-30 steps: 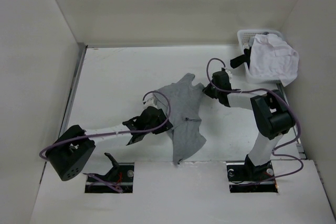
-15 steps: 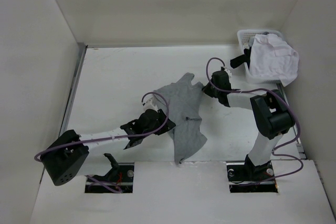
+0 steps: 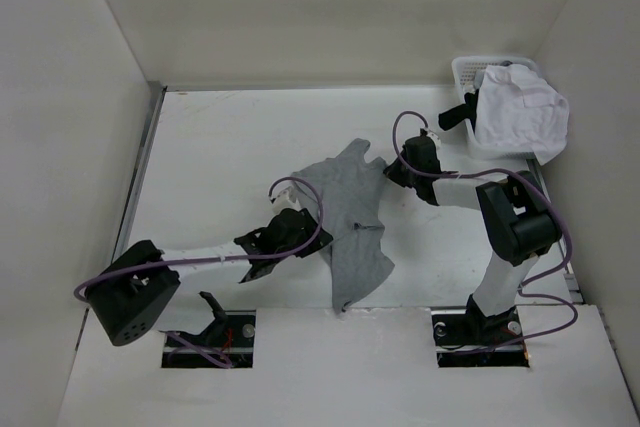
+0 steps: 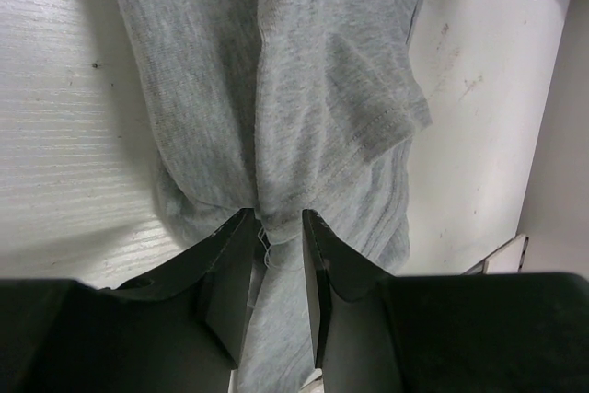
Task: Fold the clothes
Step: Flatten the tank top out
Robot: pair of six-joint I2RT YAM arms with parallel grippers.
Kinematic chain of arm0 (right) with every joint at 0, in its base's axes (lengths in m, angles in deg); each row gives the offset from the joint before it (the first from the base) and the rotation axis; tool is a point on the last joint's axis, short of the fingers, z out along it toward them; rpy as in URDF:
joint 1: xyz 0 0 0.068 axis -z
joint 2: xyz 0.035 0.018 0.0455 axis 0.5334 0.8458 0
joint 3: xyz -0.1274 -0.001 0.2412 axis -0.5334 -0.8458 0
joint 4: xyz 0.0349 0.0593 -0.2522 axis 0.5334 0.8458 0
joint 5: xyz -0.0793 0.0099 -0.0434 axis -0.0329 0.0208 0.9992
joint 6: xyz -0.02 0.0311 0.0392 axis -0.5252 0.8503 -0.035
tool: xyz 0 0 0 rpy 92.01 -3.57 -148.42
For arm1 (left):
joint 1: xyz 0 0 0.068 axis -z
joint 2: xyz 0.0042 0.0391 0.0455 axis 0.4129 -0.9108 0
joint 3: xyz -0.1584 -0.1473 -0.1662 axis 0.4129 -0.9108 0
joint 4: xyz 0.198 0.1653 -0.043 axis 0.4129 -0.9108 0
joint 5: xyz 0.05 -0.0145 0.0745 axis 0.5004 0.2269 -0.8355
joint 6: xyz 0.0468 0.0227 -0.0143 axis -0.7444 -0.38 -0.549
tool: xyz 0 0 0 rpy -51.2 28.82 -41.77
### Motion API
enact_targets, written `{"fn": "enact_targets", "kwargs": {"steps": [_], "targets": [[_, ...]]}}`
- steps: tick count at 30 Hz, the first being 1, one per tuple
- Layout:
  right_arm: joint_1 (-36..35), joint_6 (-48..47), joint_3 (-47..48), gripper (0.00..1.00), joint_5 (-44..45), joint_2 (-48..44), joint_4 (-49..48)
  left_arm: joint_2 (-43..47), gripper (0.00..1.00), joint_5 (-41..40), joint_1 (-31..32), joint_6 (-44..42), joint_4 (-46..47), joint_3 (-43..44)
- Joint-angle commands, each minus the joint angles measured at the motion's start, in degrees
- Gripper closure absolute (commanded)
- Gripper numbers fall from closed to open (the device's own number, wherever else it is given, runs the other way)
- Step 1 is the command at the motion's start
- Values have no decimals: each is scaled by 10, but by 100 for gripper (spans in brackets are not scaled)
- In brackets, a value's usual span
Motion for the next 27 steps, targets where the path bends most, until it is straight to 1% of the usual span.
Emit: {"fn": "enact_targets", "kwargs": {"steps": [1,7,13,23,27], "targets": [[4,-2,-2,94,-4,-17,-36,-13,75,-8,4,4,34,6],[5,-2,-5,94,-5,-22,-38,-21,75,-9,3,4,42,6],[4,-1,-5,94,-9,-19,-43,-19,80,-5,3,8,61,7],[2,0,-5,94,-10,-16,-45,-9,82,-5,6,15,68,0],[4,2,-4,94,-11,-14,-47,2,86,-7,9,15,68,-3]]}}
